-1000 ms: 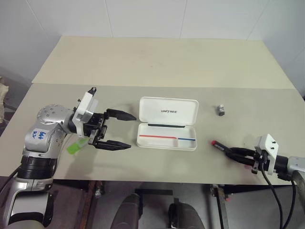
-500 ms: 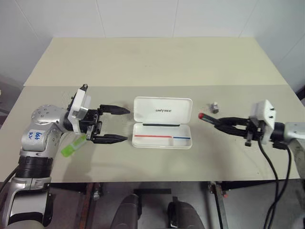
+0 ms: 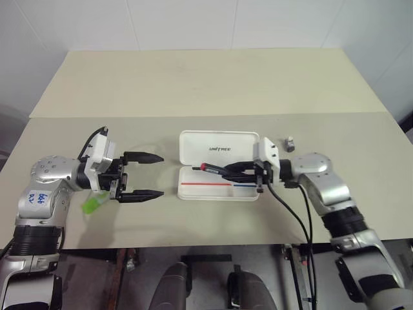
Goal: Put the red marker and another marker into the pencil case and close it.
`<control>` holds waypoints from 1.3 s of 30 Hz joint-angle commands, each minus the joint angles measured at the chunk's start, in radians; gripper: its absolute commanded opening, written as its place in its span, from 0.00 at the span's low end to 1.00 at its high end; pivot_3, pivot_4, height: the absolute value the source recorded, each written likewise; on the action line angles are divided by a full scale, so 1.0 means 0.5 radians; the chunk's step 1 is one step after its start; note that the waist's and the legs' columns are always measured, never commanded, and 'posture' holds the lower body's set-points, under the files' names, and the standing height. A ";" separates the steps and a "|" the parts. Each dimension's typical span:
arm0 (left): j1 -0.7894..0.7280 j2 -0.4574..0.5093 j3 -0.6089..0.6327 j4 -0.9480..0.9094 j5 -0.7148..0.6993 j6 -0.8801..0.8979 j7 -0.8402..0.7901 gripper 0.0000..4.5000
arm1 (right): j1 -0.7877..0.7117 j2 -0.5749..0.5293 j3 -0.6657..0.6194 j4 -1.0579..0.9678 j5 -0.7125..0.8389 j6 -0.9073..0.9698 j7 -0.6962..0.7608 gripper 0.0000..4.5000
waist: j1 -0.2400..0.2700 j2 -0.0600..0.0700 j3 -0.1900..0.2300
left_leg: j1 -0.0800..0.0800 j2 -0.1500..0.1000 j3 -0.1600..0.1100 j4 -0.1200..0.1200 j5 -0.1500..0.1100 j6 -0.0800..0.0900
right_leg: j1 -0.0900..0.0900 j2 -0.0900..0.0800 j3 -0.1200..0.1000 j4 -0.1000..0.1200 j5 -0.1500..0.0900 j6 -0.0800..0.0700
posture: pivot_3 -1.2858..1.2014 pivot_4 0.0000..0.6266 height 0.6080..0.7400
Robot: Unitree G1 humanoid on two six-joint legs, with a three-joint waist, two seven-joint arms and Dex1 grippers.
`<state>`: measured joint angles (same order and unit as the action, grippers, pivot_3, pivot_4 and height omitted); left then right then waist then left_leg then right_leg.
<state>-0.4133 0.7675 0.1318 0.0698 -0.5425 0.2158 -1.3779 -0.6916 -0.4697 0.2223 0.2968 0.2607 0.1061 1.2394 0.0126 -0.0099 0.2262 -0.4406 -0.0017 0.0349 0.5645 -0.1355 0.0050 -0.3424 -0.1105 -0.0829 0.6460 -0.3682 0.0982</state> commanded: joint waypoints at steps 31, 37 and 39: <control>0.267 0.052 0.212 -0.268 -0.038 -0.037 0.242 1.00 | -0.147 0.204 -0.105 -0.205 0.149 0.038 0.070 0.99 | -0.082 -0.003 -0.002 | 0.000 0.006 0.013 0.001 -0.005 -0.007 | -0.016 -0.006 0.019 0.015 0.002 0.000 | 0.52 0.24 1.00; 0.525 0.001 0.447 -0.436 -0.042 -0.053 0.481 1.00 | 0.105 0.042 -0.276 -0.850 0.513 0.517 -0.036 0.99 | -0.080 -0.004 -0.002 | -0.003 0.006 0.017 -0.003 -0.008 -0.003 | -0.021 -0.009 0.022 0.012 0.002 0.000 | 0.52 0.24 1.00; 0.656 -0.023 0.605 -0.488 -0.057 -0.063 0.585 1.00 | 0.182 -0.035 -0.352 -1.009 0.612 0.639 -0.083 0.99 | -0.082 -0.005 -0.003 | -0.003 0.006 0.018 -0.003 -0.011 0.001 | -0.022 -0.010 0.024 0.013 0.002 0.000 | 0.52 0.24 1.00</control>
<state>-0.1167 0.7588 0.3461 -0.1245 -0.5462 0.1974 -1.1293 -0.6135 -0.4628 0.0972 -0.1133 0.5026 0.3783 1.2185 -0.0285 -0.0122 0.2249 -0.4424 0.0016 0.0441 0.5626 -0.1414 0.0060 -0.3547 -0.1152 -0.0707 0.6524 -0.3671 0.0981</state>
